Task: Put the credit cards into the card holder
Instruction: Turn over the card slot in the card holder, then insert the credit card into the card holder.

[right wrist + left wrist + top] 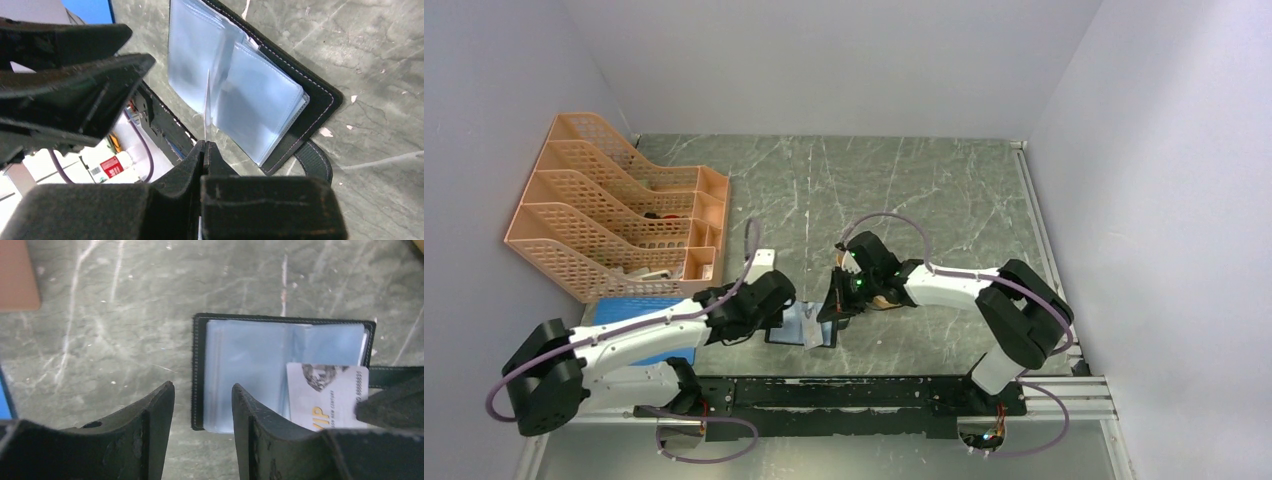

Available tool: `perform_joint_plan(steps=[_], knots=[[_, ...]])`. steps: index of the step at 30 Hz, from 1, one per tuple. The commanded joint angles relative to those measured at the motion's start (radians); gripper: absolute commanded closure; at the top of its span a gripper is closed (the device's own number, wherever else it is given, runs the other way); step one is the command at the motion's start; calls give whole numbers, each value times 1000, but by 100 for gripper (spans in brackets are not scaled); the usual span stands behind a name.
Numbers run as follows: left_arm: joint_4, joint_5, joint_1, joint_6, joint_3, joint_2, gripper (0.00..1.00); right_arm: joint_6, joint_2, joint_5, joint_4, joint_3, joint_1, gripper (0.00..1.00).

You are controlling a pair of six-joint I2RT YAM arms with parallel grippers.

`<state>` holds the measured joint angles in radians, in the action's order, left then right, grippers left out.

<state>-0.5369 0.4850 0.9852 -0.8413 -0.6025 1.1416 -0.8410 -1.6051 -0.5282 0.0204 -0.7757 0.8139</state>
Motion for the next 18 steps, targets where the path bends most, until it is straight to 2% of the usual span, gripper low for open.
perform_joint_plan(steps=[1, 8, 18], knots=[[-6, 11, -57, -43, 47, -96, 49, -14, 20, -24, -56, 29, 4, 100], [19, -80, -131, -57, 116, -110, 50, -51, -12, -67, -118, 46, 4, 100], [23, -95, -139, -72, 150, -129, 51, -73, -32, -52, -126, 54, -1, 100]])
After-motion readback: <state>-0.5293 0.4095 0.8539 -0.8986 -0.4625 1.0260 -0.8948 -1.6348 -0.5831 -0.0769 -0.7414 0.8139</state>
